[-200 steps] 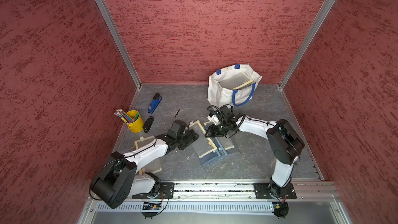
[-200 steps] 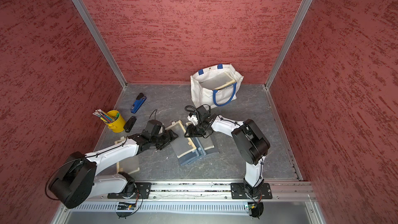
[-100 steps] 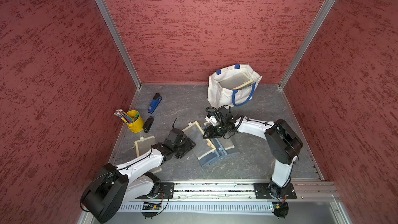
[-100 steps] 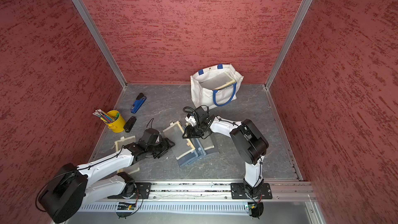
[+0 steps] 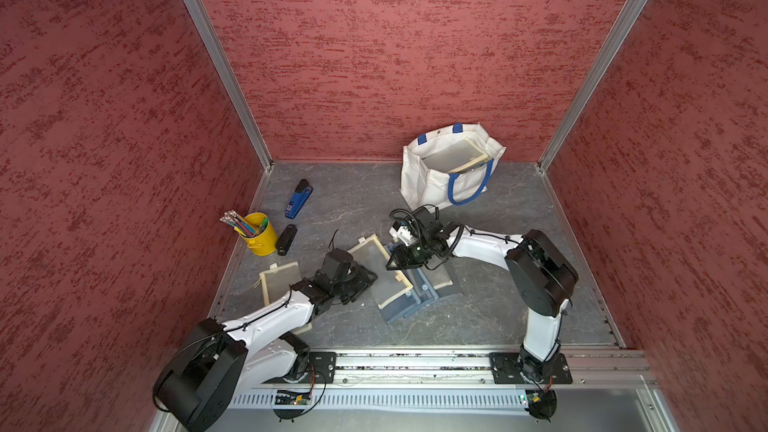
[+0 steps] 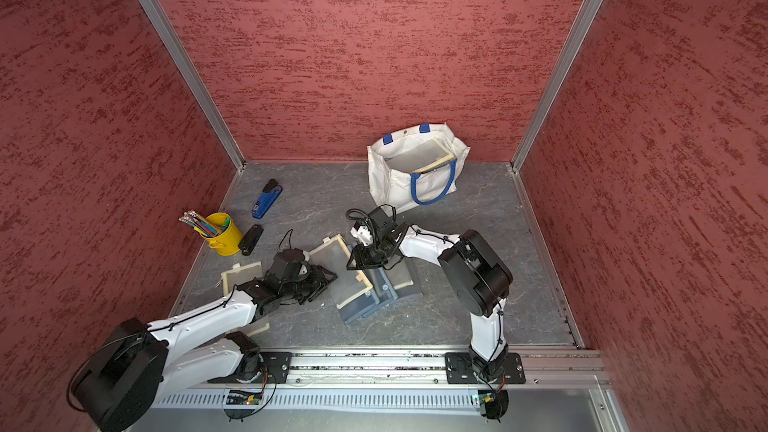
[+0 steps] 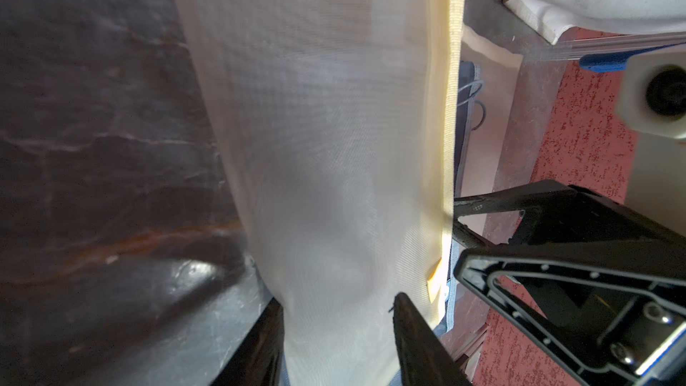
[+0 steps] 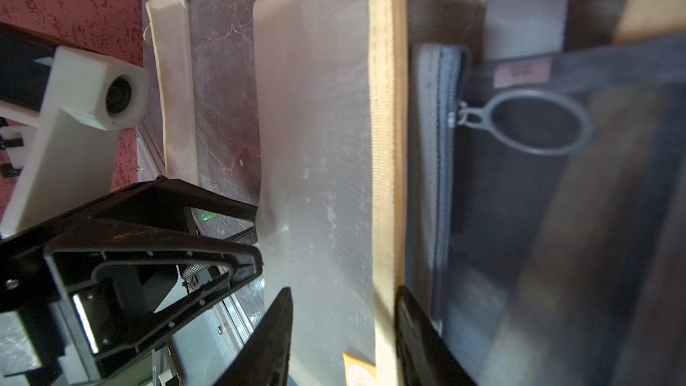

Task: Put the pencil pouch into the canvas bag
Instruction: Pick up the pencil pouch.

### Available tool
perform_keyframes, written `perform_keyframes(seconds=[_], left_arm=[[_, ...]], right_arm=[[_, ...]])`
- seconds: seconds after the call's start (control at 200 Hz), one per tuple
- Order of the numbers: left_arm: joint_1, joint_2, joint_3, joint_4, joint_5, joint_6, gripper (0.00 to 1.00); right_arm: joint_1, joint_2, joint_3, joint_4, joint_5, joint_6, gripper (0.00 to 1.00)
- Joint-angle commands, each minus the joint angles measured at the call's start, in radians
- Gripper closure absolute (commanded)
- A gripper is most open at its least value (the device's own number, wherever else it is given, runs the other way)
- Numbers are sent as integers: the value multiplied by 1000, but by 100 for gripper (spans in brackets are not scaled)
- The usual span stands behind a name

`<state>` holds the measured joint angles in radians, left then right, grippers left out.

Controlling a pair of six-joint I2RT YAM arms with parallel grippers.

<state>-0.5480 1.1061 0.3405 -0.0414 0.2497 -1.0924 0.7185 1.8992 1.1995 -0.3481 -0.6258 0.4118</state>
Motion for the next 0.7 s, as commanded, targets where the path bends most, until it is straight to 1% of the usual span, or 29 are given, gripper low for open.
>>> perform_keyframes(seconds=[0.0, 0.1, 0.24, 0.356, 0.421, 0.556, 0.696], left_arm=[[5, 3, -9, 60, 0, 1, 53], [5, 8, -7, 76, -3, 5, 55], [5, 22, -4, 83, -6, 11, 60], [5, 46, -2, 83, -7, 20, 66], [7, 54, -1, 81, -11, 25, 72], [14, 23, 15, 42, -25, 39, 100], [19, -90, 75, -94, -50, 124, 100]], right_arm=[[22, 12, 25, 8, -12, 4, 55], [31, 12, 22, 10, -12, 7, 56], [35, 8, 20, 9, -12, 7, 57], [36, 6, 28, 2, -11, 4, 57], [36, 7, 32, 0, -9, 4, 57], [35, -2, 47, -27, 0, -2, 56], [30, -44, 99, -121, 31, -21, 45]])
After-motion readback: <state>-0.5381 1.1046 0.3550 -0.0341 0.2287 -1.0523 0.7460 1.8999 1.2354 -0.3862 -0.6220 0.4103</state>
